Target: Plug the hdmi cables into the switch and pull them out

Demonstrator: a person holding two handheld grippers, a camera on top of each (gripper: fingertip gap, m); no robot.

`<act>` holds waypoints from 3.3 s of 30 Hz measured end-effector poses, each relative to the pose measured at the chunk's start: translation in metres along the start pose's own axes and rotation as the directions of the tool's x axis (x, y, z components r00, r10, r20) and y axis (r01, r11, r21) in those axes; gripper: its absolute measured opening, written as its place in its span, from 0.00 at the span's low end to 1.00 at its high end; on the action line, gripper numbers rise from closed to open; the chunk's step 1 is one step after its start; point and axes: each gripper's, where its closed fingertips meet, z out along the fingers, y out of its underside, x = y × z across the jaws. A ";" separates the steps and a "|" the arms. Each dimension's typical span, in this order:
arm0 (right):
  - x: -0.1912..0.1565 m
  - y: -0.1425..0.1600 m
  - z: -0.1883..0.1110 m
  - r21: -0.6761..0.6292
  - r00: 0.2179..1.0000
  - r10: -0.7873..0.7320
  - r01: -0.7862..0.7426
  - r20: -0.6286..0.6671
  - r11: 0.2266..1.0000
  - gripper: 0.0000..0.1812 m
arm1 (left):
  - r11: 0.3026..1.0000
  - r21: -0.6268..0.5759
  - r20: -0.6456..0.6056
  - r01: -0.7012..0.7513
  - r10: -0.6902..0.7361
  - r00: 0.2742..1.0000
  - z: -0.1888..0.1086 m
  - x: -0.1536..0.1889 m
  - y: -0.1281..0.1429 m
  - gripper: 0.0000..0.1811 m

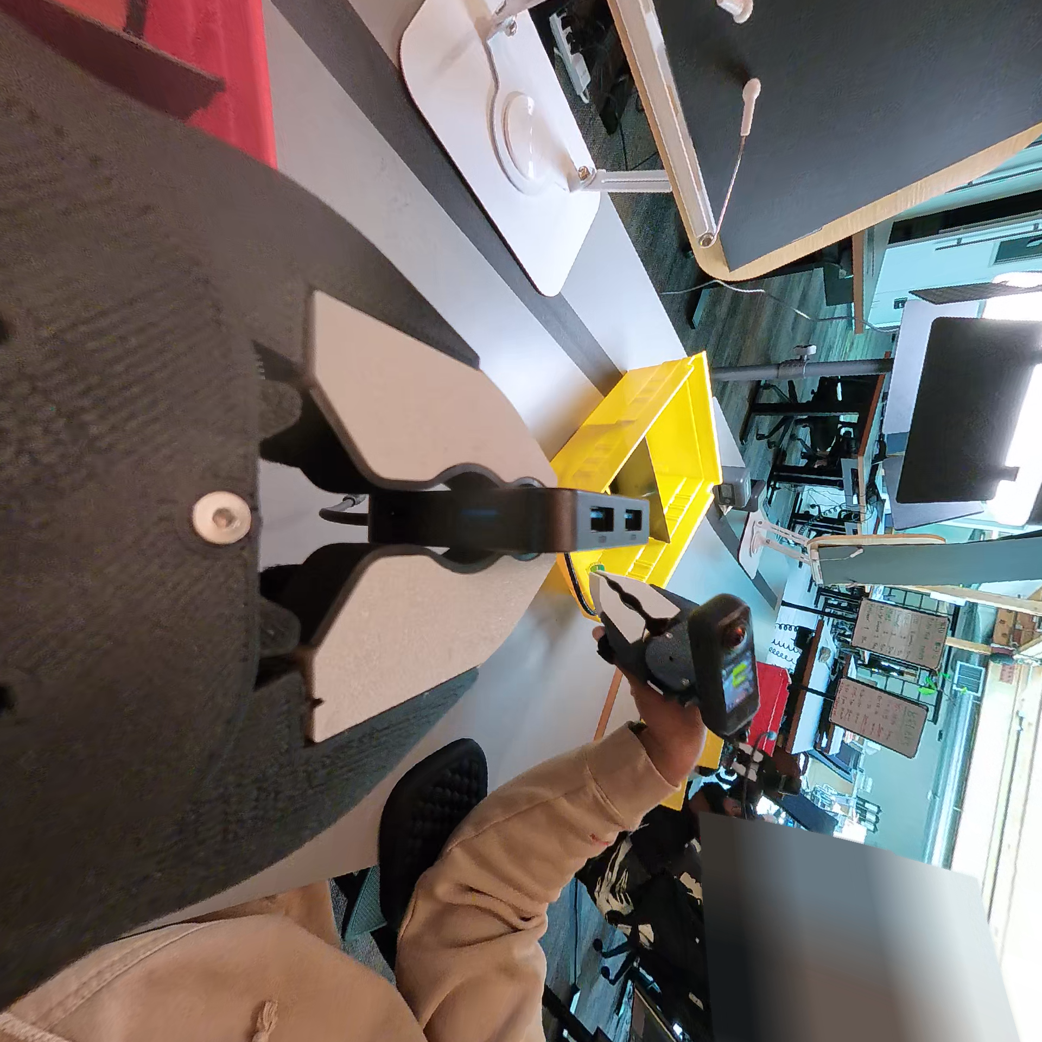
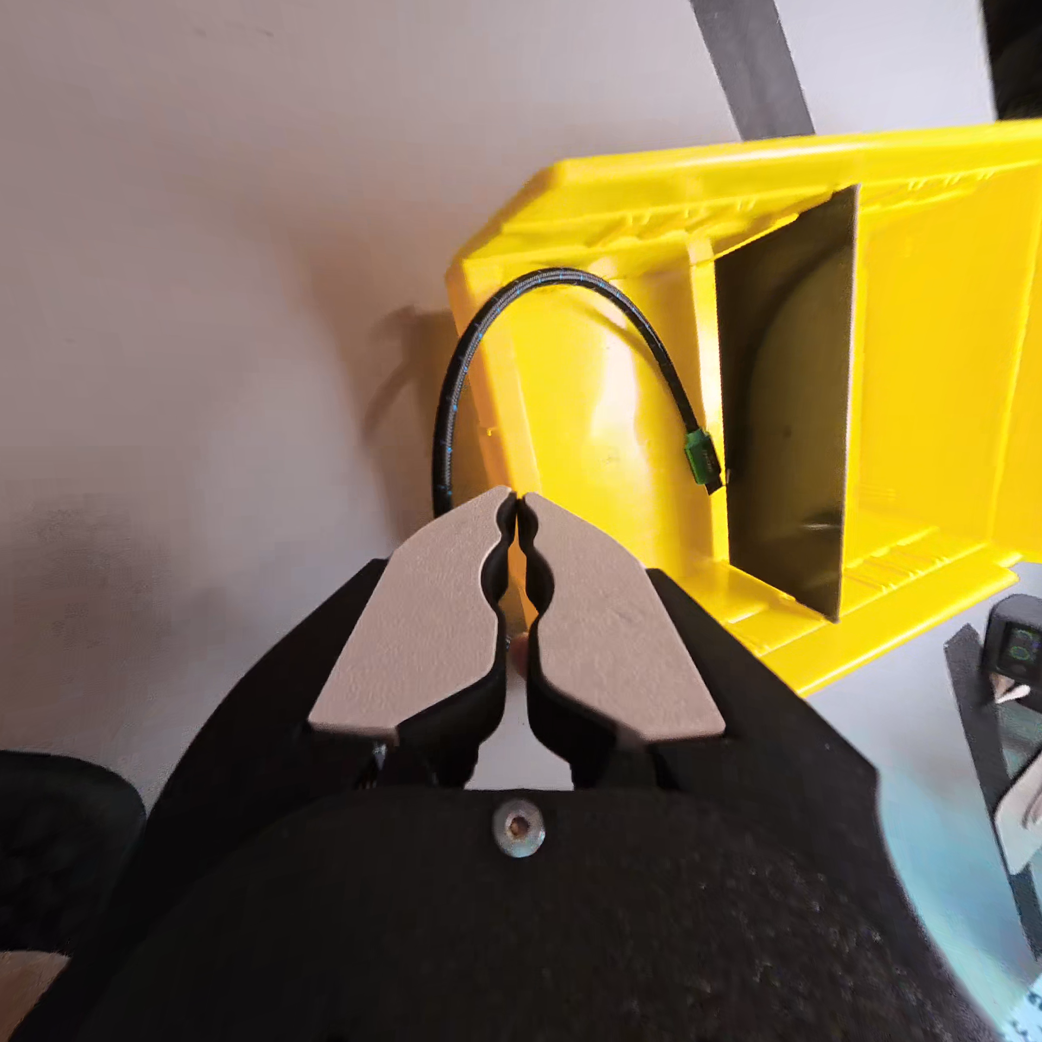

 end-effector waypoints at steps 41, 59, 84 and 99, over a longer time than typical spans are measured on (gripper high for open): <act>-0.110 -0.148 -0.177 0.918 0.830 -0.444 -0.186 0.337 0.349 0.07 | 0.994 -0.027 -0.234 -0.105 0.096 0.967 0.051 0.063 0.016 0.18; 0.142 -0.118 -0.161 0.785 0.924 0.179 0.173 -0.339 0.595 0.07 | 0.994 -0.073 0.172 0.076 -0.063 0.983 0.018 -0.030 0.024 0.20; 0.129 -0.088 -0.008 0.607 0.966 0.252 -0.172 -0.049 0.776 0.24 | 0.986 -0.065 0.330 0.151 -0.121 0.936 -0.024 -0.077 0.033 0.21; -0.082 -0.122 -0.042 0.850 0.952 0.226 -0.291 0.209 0.439 0.22 | 0.994 0.046 0.615 0.095 -0.103 0.782 -0.104 -0.123 0.017 0.21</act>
